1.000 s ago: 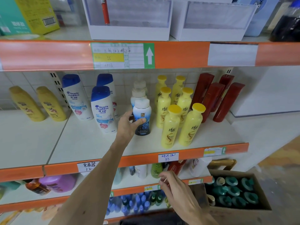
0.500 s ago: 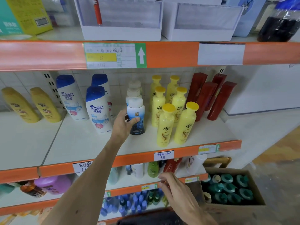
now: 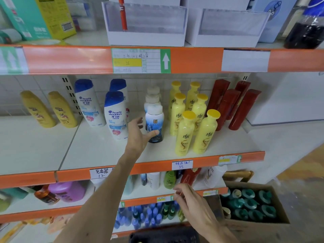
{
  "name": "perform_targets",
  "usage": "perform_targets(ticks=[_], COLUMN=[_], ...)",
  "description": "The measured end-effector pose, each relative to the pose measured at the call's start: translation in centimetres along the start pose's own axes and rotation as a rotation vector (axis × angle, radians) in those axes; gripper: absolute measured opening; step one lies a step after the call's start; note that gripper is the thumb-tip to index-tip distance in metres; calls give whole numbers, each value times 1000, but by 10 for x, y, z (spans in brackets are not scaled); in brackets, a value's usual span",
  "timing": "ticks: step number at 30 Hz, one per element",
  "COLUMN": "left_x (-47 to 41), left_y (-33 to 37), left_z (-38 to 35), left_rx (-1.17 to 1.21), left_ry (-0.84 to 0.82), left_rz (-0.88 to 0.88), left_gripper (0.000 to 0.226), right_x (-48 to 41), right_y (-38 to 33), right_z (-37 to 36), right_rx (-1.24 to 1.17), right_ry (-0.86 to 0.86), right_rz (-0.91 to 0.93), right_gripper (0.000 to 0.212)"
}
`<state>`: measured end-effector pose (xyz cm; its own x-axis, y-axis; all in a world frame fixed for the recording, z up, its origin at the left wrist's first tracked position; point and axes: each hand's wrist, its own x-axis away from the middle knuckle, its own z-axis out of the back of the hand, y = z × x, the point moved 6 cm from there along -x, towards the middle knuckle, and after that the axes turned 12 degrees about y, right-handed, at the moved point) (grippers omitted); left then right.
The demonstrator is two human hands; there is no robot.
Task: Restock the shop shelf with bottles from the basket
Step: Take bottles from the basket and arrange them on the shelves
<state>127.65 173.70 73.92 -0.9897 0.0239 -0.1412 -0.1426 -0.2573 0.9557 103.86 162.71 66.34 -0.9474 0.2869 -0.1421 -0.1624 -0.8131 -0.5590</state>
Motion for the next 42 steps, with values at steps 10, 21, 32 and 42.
perform_targets(ticks=[10, 21, 32, 42], left_x=[122, 231, 311, 364], left_y=[3, -57, -41, -223], left_z=[36, 18, -11, -46], left_rx=[-252, -923, -880, -863], left_ry=[-21, -654, -607, -719], left_rz=[-472, -156, -226, -82], left_gripper=[13, 59, 67, 59], right_x=[16, 71, 115, 169], right_y=[-8, 11, 49, 156], right_z=[-3, 19, 34, -112], right_rx=[111, 125, 216, 183], right_ry=[-19, -176, -194, -280], right_rz=[-38, -183, -114, -205], right_gripper=[26, 33, 50, 44])
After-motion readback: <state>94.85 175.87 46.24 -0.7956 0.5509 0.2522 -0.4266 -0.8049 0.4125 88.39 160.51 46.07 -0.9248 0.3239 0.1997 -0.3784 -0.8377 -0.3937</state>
